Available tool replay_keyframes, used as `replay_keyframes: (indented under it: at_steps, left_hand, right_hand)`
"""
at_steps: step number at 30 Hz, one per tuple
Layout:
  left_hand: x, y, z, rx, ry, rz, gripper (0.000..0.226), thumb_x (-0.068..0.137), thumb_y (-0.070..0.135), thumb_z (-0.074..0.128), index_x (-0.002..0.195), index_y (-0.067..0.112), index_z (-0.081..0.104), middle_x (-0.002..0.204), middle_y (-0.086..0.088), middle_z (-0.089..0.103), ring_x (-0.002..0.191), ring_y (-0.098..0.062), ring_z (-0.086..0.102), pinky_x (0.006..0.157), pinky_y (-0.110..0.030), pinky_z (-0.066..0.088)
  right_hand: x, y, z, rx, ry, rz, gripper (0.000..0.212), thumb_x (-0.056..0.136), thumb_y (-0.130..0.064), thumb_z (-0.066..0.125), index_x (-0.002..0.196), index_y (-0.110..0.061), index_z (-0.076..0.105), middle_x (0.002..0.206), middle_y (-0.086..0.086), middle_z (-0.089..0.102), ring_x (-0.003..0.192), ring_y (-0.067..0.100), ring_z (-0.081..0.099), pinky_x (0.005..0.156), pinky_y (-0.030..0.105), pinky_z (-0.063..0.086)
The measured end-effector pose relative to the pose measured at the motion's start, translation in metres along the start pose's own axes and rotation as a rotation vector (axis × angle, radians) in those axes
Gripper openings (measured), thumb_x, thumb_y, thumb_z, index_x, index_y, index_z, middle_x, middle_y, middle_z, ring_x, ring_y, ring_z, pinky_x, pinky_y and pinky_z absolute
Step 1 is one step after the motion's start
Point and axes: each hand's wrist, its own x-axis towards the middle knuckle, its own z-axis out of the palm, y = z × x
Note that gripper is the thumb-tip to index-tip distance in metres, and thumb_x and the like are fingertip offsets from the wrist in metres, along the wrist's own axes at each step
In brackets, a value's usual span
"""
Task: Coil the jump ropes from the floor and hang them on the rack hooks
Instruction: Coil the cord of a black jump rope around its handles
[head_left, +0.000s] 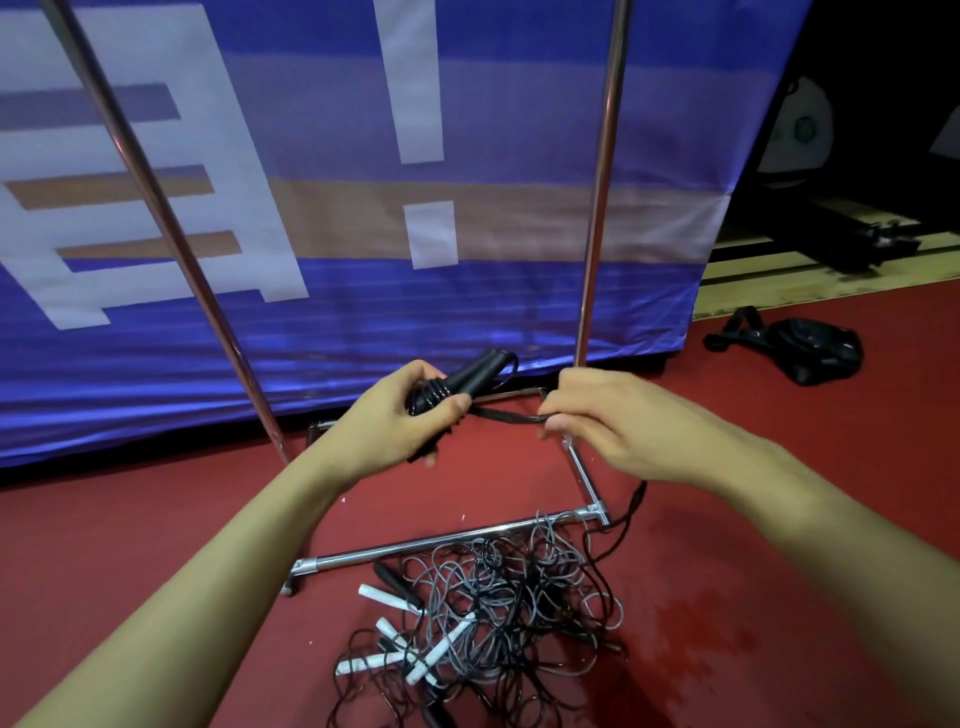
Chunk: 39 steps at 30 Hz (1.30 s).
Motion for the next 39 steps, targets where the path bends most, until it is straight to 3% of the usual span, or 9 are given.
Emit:
replay_keyframes:
  at_steps: [4, 7, 11, 15, 20, 24, 31, 34, 39]
  left_hand:
    - [0.001, 0.004, 0.002, -0.1, -0.024, -0.009, 0.019, 0.101, 0.027, 0.067, 0.106, 0.01, 0.063, 0.07, 0.005, 0.065, 0.048, -0.023, 0.06, 0.05, -0.025, 0.045]
    - [0.003, 0.006, 0.005, -0.226, -0.037, -0.048, 0.024, 0.102, 0.03, 0.064, 0.113, 0.009, 0.069, 0.074, 0.001, 0.063, 0.046, -0.022, 0.054, 0.052, -0.026, 0.038]
    - [0.004, 0.002, 0.0, -0.426, 0.022, -0.087, 0.026, 0.102, 0.028, 0.062, 0.113, 0.007, 0.073, 0.088, -0.016, 0.055, 0.045, -0.018, 0.043, 0.048, -0.024, 0.034]
    - [0.0, -0.002, -0.008, -0.39, 0.032, 0.001, 0.027, 0.095, 0.035, 0.067, 0.116, 0.02, 0.075, 0.077, -0.009, 0.053, 0.045, -0.022, 0.047, 0.053, -0.03, 0.031]
    - [-0.005, -0.001, -0.012, -0.326, 0.009, 0.05, 0.028, 0.097, 0.039, 0.068, 0.11, 0.016, 0.074, 0.071, -0.019, 0.052, 0.047, -0.024, 0.05, 0.051, -0.027, 0.032]
    - [-0.009, 0.01, -0.012, -0.41, -0.018, 0.097, 0.032, 0.099, 0.033, 0.059, 0.12, 0.012, 0.071, 0.119, -0.012, 0.075, 0.046, -0.021, 0.046, 0.056, -0.032, 0.032]
    - [-0.011, 0.015, -0.009, -0.478, -0.042, 0.109, 0.032, 0.101, 0.031, 0.059, 0.124, 0.011, 0.068, 0.123, -0.011, 0.073, 0.044, -0.018, 0.048, 0.052, -0.026, 0.038]
    - [-0.01, 0.017, 0.0, -0.581, -0.079, 0.096, 0.035, 0.101, 0.031, 0.055, 0.124, 0.009, 0.069, 0.126, -0.016, 0.071, 0.042, -0.016, 0.047, 0.05, -0.025, 0.037]
    - [-0.01, 0.027, 0.01, -0.765, -0.155, 0.065, 0.037, 0.099, 0.029, 0.054, 0.125, 0.007, 0.066, 0.136, -0.007, 0.069, 0.041, -0.01, 0.041, 0.045, -0.018, 0.042]
  right_hand:
    - [0.002, -0.024, -0.022, -0.34, 0.172, -0.085, 0.031, 0.104, -0.047, 0.036, 0.1, -0.032, 0.062, 0.086, -0.011, 0.052, 0.084, 0.011, 0.057, 0.055, 0.029, 0.035]
    - [0.004, -0.041, -0.034, -0.459, 0.135, -0.111, 0.038, 0.103, -0.051, 0.03, 0.1, -0.034, 0.063, 0.081, -0.013, 0.057, 0.084, 0.012, 0.062, 0.052, 0.028, 0.034]
    - [0.003, -0.052, -0.041, -0.473, 0.002, -0.049, 0.044, 0.103, -0.056, 0.015, 0.097, -0.033, 0.051, 0.078, -0.012, 0.058, 0.085, 0.019, 0.065, 0.065, 0.037, 0.049]
    - [0.001, -0.049, -0.041, -0.396, -0.021, 0.046, 0.038, 0.099, -0.057, 0.025, 0.126, -0.038, 0.045, 0.067, -0.01, 0.051, 0.081, 0.025, 0.064, 0.066, 0.038, 0.041]
    - [0.001, -0.032, -0.037, -0.304, -0.098, 0.042, 0.028, 0.103, -0.053, 0.039, 0.125, -0.045, 0.055, 0.111, -0.02, 0.069, 0.104, 0.011, 0.065, 0.084, 0.038, 0.052]
    - [0.002, -0.018, -0.018, -0.288, -0.121, 0.071, 0.015, 0.103, -0.044, 0.045, 0.115, -0.038, 0.053, 0.108, -0.019, 0.061, 0.1, 0.007, 0.059, 0.081, 0.037, 0.051]
    - [-0.001, -0.007, 0.012, 0.273, -0.232, 0.249, 0.017, 0.1, -0.033, 0.063, 0.112, -0.024, 0.055, 0.076, -0.004, 0.07, 0.062, 0.003, 0.063, 0.063, 0.023, 0.049]
    - [0.004, -0.02, 0.029, 0.637, -0.244, 0.283, 0.017, 0.102, -0.041, 0.058, 0.103, -0.024, 0.06, 0.087, 0.004, 0.077, 0.08, 0.021, 0.076, 0.077, 0.035, 0.059]
    - [0.012, -0.029, 0.042, 1.209, -0.236, 0.346, 0.03, 0.101, -0.05, 0.052, 0.111, -0.022, 0.055, 0.126, 0.005, 0.072, 0.118, 0.027, 0.069, 0.103, 0.039, 0.048]
